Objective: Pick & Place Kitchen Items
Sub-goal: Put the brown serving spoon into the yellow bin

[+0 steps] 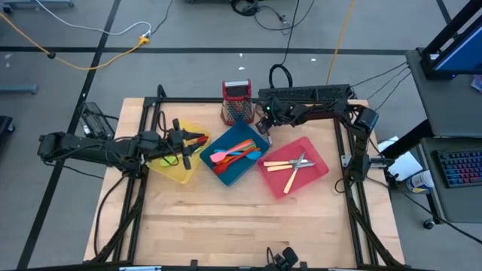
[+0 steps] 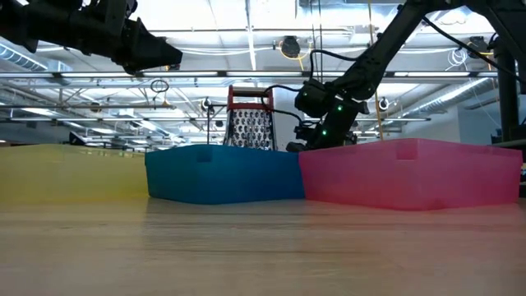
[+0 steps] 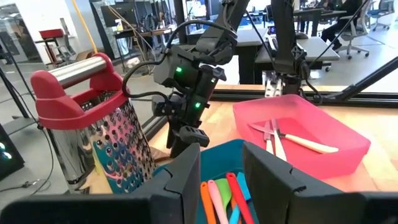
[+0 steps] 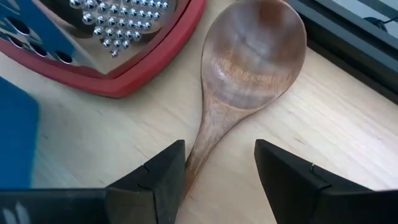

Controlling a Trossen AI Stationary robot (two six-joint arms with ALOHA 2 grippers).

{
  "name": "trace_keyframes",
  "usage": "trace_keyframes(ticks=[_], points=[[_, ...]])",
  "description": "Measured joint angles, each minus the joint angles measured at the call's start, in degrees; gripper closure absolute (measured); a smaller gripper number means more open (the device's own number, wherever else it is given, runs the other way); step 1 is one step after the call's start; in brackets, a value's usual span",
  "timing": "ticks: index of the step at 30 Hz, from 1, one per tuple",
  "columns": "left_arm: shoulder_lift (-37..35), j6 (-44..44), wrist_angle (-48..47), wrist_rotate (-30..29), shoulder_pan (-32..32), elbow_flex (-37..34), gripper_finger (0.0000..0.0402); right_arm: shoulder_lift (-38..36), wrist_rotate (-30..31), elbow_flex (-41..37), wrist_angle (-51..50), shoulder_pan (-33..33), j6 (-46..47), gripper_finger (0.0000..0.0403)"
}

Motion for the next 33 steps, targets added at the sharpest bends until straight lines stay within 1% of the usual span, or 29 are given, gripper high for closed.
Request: trace_keyframes(ticks=[4,8,11,14,16,18,23,26,30,33], points=[[0.0,-0.07,0.0,0.0,0.0,0.0,0.0277,-0.02,0.04,0.0,-0.73,0.0,-3.18,0.0216],[0.0,-0.13,-0.15,0.0,-0.01,0.0,0.0277,-0.07,0.18,0.0,-4.23,0.0,-6.6,0.0216],[0.0,-0.18,-0.44,0.0,0.0,0.0,0.0277,-0.15,2.77,0.02,-6.28,0.02,-9.46,0.0216],[0.0,-0.19,-0.78,0.0,0.0,0.0,0.0277,-0.17,2.83,0.02,-7.18,-0.17,-11.42,0.022],[0.0,-0.19,-0.87,0.0,0.0,0.0,0.0277,-0.17,2.64,0.02,-7.28,-0.22,-11.48,0.0233],[0.0,-0.2,-0.84,0.0,0.0,0.0,0.0277,-0.17,2.59,0.02,-7.36,-0.21,-11.48,0.0256],[0.0,-0.16,-0.89,0.0,0.0,0.0,0.0277,-0.17,2.38,0.02,-8.09,-0.37,-10.92,0.0332],[-0.01,1.0,-1.95,-0.01,-0.02,0.0,0.0277,-0.28,3.21,0.19,-11.18,-0.73,-13.36,0.0376],[-0.01,-1.23,-4.47,0.2,-0.01,0.0,0.0277,-1.52,5.65,0.18,-15.5,-0.68,-14.01,0.038],[0.0,-3.42,-6.13,0.98,0.0,0.0,0.0277,-3.82,6.34,-0.11,-18.6,0.37,-13.36,0.0367]])
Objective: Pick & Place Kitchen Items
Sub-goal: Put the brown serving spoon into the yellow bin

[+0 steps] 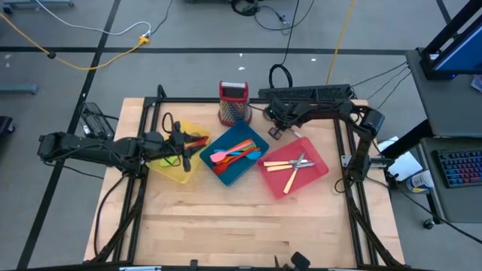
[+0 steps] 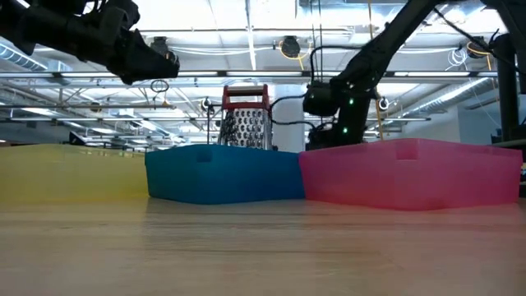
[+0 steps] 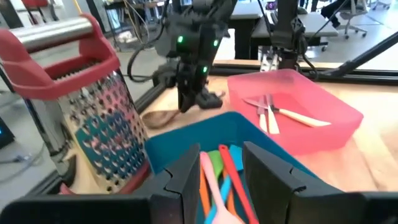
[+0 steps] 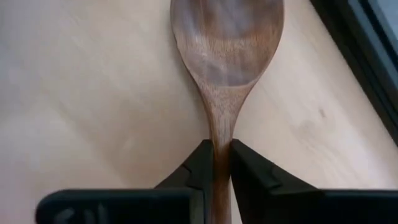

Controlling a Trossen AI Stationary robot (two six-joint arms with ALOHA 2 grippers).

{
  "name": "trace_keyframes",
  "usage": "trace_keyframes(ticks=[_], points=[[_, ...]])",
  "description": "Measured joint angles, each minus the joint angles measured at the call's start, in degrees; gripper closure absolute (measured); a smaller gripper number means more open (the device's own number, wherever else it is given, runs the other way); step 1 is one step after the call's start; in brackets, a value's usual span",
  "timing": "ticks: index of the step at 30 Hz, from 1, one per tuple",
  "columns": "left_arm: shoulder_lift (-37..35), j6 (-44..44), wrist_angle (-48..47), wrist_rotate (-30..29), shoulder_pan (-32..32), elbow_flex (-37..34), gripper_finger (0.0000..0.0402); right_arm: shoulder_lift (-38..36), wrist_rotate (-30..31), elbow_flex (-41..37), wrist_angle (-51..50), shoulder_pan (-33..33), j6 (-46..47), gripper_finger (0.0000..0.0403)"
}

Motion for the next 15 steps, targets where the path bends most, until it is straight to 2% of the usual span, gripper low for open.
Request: trace_keyframes(ticks=[8,15], points=[[-0.02,-4.32,-1.05,0.47,-0.02,-0.01,0.0277,-12.85,2.78,0.02,-7.14,4.03,4.71,0.0378],[0.66,-7.6,-1.2,1.06,-0.04,-0.02,0.0277,-23.53,2.1,0.0,-3.16,11.26,5.38,0.0368]])
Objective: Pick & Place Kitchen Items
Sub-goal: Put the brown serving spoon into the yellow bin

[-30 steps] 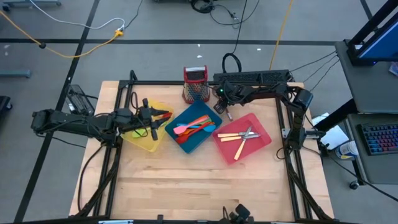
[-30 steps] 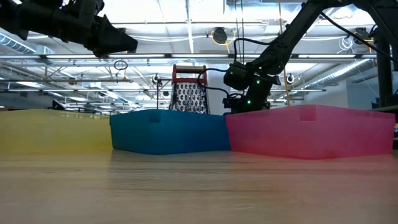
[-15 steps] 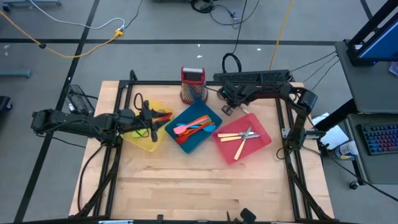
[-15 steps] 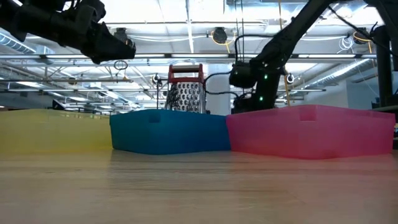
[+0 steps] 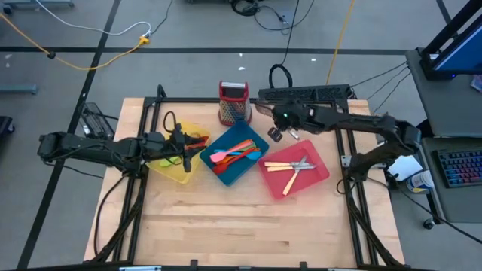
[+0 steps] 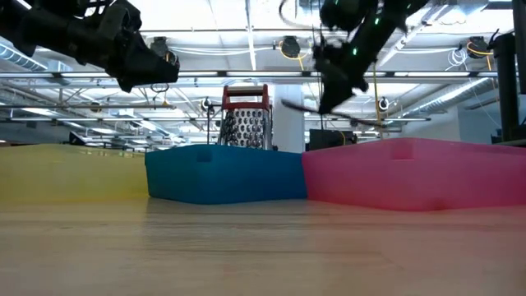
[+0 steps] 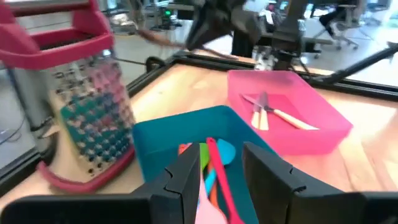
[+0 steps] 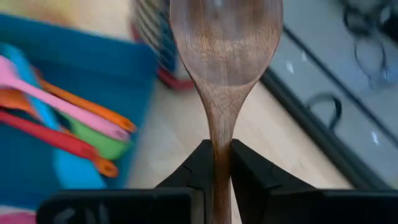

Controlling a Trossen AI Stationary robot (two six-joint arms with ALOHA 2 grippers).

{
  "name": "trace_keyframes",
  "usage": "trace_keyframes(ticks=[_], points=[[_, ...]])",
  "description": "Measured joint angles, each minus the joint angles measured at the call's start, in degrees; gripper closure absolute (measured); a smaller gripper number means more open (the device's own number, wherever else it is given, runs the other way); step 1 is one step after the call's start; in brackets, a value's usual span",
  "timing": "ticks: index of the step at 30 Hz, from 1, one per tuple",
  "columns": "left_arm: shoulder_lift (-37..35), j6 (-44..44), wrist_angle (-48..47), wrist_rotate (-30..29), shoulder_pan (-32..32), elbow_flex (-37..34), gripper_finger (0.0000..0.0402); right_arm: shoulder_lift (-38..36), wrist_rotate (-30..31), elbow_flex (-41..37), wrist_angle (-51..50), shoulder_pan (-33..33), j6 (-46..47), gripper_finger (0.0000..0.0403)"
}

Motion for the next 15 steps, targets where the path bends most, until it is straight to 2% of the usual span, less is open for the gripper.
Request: trace_keyframes(ticks=[4,8,12,15], points=[[2.89,0.13,2.34,3.74,-0.12,-0.04,0.0277,-2.54,0.08,0.06,8.79,5.38,-2.9,0.0371],[8.73,-0.18,10.61,6.37,-1.34,-0.04,0.0277,-2.64,-0.11,-2.31,24.75,10.58,-9.66,0.037],[16.16,1.46,22.12,6.49,-2.99,-0.04,0.0277,-2.64,-0.63,-4.92,37.44,14.39,-12.36,0.0366],[21.4,2.82,33.48,6.46,-3.65,-0.04,0.0277,-2.64,-4.86,-7.77,45.35,16.2,-12.27,0.0371]])
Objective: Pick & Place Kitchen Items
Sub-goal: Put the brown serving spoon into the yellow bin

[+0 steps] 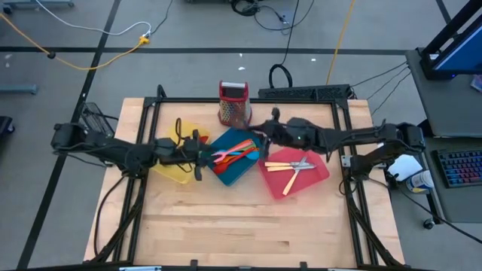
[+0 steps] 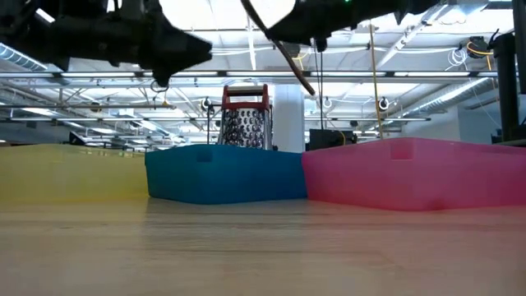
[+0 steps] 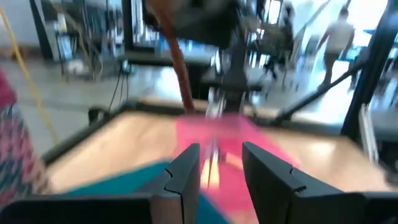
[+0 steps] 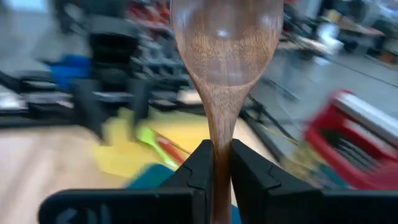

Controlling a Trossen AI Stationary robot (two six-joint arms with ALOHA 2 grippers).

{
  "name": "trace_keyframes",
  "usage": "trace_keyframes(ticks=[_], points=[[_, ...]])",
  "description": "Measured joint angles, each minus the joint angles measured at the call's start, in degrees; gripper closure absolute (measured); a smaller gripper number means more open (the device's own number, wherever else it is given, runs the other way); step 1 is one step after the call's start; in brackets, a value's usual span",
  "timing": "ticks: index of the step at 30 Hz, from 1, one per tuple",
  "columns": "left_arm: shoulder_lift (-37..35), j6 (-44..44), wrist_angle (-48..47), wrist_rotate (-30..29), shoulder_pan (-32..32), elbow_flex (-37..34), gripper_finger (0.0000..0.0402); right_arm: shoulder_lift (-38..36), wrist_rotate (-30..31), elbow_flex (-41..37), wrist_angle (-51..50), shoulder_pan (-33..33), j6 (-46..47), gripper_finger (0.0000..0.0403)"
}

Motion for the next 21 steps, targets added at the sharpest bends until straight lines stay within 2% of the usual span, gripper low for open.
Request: trace_keyframes(ticks=[4,7,14,18,21], points=[[6.88,0.09,15.23,0.02,-0.55,0.07,0.0277,0.01,-5.92,-4.24,11.11,1.64,2.05,0.037],[12.41,-0.44,21.45,0.04,-0.83,0.9,0.0277,-0.03,-7.22,-6.82,16.66,2.51,3.19,0.0365],[24.23,-0.75,22.34,0.04,-0.86,10.87,0.0277,-0.01,-7.23,-9.15,18.37,3.15,4.34,0.0367],[28.61,1.79,22.11,-0.08,-0.81,17.23,0.0277,-0.01,-7.21,-9.95,18.39,3.15,5.2,0.0368],[30.71,1.84,20.94,-2.43,-0.77,20.15,0.0277,-0.09,-6.97,-10.39,18.23,3.12,5.19,0.0363]])
